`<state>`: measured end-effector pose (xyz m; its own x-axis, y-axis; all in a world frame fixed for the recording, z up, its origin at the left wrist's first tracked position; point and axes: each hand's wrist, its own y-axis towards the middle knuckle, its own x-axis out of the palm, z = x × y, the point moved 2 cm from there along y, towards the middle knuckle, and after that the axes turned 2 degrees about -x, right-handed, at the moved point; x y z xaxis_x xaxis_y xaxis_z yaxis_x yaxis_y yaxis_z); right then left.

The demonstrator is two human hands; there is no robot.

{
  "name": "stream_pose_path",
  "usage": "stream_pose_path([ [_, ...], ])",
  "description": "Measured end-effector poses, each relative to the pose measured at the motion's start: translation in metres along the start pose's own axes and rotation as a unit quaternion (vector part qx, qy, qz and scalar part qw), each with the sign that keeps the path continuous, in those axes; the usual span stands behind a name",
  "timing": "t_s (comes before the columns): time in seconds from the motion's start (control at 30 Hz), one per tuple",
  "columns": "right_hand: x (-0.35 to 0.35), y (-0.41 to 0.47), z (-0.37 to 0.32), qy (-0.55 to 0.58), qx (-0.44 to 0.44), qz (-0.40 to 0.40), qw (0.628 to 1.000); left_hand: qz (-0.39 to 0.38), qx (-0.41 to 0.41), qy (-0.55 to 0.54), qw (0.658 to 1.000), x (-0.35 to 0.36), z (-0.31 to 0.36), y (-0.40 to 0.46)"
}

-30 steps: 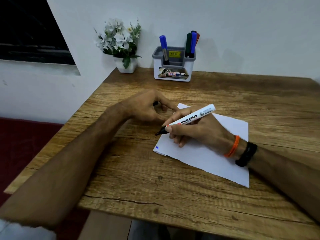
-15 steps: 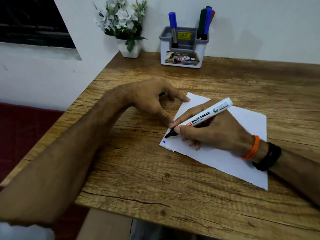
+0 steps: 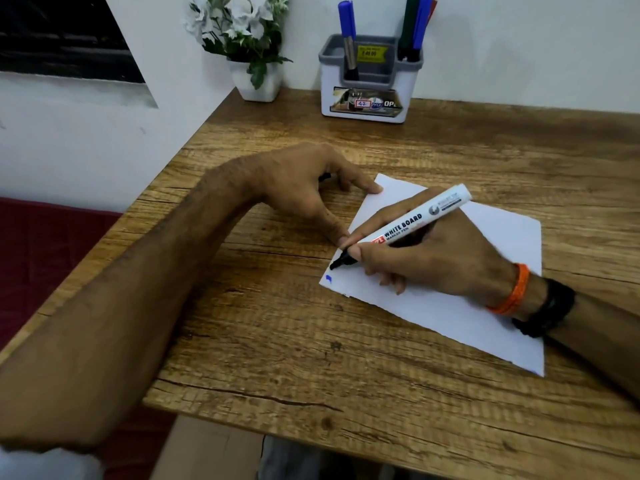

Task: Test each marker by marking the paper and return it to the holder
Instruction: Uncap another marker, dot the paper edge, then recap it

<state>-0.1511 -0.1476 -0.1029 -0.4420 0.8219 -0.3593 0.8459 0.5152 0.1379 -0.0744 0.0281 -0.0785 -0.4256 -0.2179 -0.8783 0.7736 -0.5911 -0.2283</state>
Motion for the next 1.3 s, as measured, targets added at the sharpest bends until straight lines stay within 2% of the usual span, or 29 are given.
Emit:
stream_pose_path([
  [1.3,-0.0013,-0.0006,-0.0007,-0.019,0.005,0.007,1.0,0.006,0.008,-0.011,1.0,0.0004,0.0004,-0.0008],
])
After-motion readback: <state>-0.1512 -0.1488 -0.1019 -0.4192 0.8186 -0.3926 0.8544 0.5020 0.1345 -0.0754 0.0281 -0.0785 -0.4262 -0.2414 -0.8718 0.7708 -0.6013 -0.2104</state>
